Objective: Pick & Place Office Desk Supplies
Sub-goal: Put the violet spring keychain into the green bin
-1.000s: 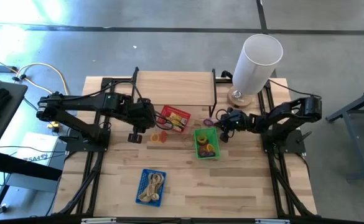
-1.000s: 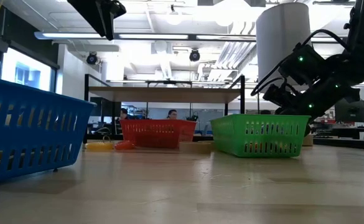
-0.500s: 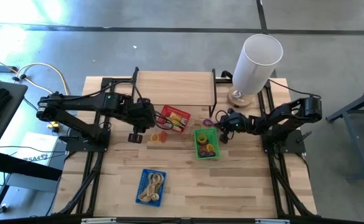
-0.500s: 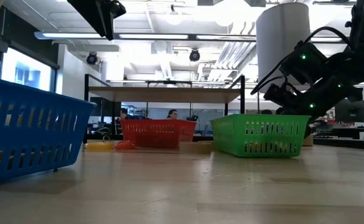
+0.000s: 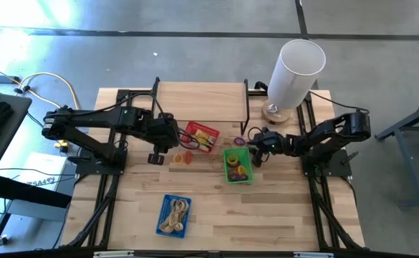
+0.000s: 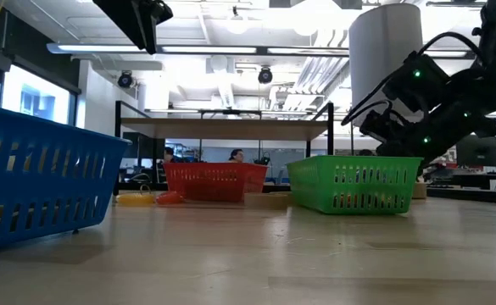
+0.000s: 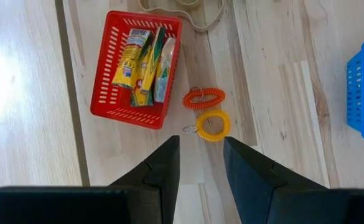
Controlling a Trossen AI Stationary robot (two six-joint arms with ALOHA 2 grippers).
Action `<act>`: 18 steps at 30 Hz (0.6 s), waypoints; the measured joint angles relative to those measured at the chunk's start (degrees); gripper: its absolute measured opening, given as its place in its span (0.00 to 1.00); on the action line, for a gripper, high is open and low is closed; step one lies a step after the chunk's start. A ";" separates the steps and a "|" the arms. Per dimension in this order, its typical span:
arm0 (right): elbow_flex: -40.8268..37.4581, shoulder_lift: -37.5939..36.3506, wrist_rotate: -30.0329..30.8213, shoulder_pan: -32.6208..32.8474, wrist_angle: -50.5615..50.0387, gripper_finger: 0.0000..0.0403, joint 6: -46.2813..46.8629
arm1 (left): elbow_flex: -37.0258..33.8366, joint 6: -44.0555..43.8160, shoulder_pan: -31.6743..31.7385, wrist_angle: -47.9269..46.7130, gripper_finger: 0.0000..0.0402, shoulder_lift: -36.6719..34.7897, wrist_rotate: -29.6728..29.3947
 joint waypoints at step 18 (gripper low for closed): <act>2.04 -1.50 4.01 0.92 1.92 0.52 -7.52 | 0.00 1.29 0.00 1.36 0.29 0.00 -0.01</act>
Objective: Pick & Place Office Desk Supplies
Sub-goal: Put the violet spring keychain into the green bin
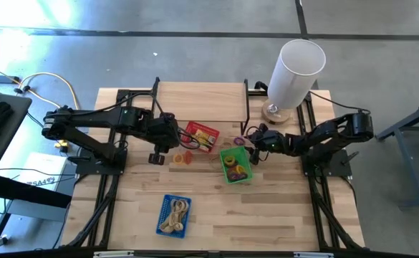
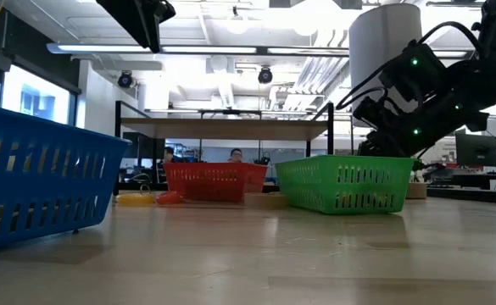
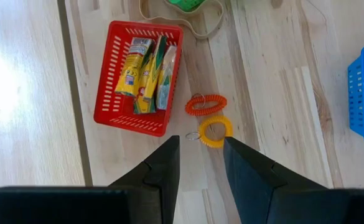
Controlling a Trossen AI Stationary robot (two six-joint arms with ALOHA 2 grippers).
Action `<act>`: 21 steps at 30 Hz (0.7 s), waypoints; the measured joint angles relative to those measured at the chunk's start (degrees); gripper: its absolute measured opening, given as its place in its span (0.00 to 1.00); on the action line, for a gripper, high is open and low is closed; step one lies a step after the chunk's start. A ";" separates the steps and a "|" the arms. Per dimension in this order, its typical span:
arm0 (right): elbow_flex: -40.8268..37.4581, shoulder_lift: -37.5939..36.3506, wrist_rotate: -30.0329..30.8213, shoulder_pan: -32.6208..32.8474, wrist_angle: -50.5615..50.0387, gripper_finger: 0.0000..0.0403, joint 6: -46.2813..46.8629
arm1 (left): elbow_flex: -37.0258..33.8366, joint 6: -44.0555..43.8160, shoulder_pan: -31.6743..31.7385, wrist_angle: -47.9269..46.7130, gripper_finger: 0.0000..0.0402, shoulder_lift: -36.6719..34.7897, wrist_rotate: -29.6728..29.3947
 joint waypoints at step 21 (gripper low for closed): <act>5.87 13.25 -2.73 -3.78 1.41 0.50 -4.18 | 0.00 -0.36 0.00 0.28 0.29 0.00 1.07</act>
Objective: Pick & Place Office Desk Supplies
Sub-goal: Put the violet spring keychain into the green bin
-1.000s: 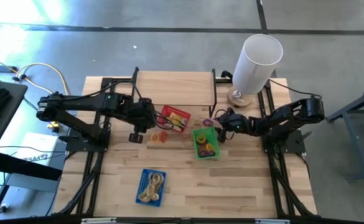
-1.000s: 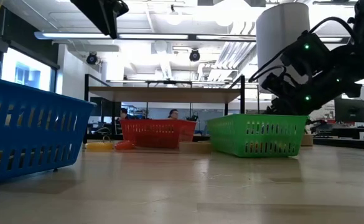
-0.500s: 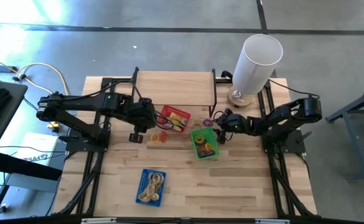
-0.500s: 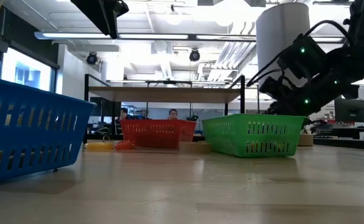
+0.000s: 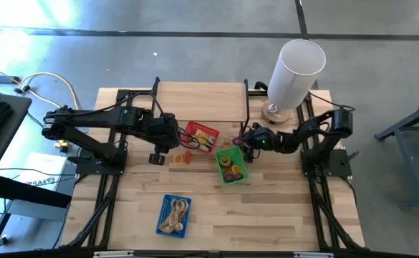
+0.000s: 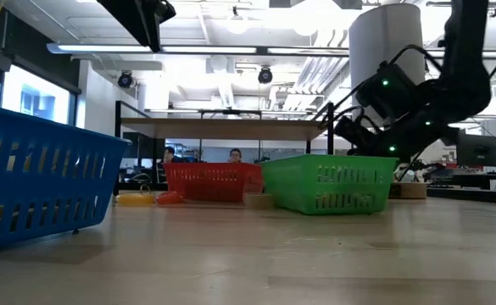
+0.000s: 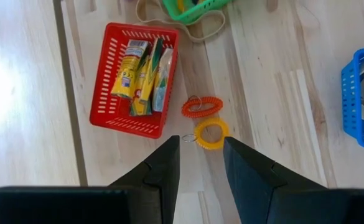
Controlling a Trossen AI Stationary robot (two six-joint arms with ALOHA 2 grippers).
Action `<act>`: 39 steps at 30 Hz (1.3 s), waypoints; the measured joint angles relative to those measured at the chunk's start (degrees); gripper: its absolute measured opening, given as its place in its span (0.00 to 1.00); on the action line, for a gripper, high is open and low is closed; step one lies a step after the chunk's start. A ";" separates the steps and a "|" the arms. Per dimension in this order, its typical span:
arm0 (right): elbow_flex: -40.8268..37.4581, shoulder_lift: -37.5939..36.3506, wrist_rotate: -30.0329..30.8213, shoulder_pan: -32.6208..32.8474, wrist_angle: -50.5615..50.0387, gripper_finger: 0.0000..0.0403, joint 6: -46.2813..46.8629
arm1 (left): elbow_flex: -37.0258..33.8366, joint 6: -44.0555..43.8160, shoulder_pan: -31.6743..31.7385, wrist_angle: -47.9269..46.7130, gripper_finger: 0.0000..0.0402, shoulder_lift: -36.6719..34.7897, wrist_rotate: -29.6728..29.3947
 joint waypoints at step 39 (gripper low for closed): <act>0.96 -28.20 31.76 26.84 -40.73 0.02 24.57 | -6.38 -7.71 0.00 1.33 0.29 -0.04 5.93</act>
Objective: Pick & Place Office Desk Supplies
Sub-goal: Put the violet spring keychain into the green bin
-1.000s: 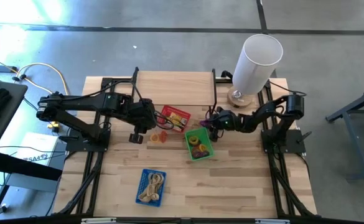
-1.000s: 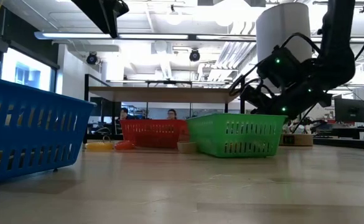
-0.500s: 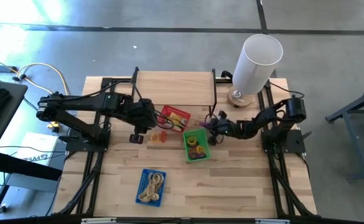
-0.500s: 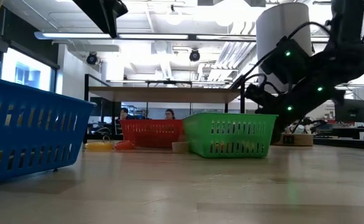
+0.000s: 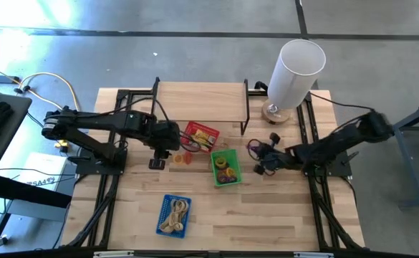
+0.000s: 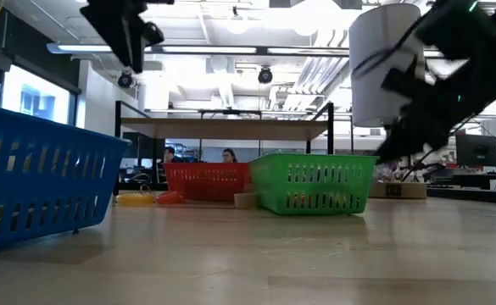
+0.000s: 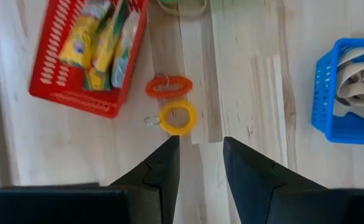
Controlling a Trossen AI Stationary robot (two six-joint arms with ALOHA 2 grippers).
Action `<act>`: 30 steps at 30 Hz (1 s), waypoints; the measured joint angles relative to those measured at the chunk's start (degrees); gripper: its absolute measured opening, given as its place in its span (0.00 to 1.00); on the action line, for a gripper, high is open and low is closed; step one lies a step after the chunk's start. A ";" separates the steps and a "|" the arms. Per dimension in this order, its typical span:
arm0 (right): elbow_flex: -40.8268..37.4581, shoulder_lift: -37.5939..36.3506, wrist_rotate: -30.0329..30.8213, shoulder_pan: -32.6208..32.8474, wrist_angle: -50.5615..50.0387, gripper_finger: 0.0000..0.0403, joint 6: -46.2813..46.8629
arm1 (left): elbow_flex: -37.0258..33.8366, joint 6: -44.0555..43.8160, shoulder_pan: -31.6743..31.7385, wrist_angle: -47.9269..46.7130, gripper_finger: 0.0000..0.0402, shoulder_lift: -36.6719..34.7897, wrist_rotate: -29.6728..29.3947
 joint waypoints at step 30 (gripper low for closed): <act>36.65 19.46 -20.43 -2.20 -23.93 0.02 6.58 | -7.59 -11.01 -0.22 5.98 0.29 0.02 0.02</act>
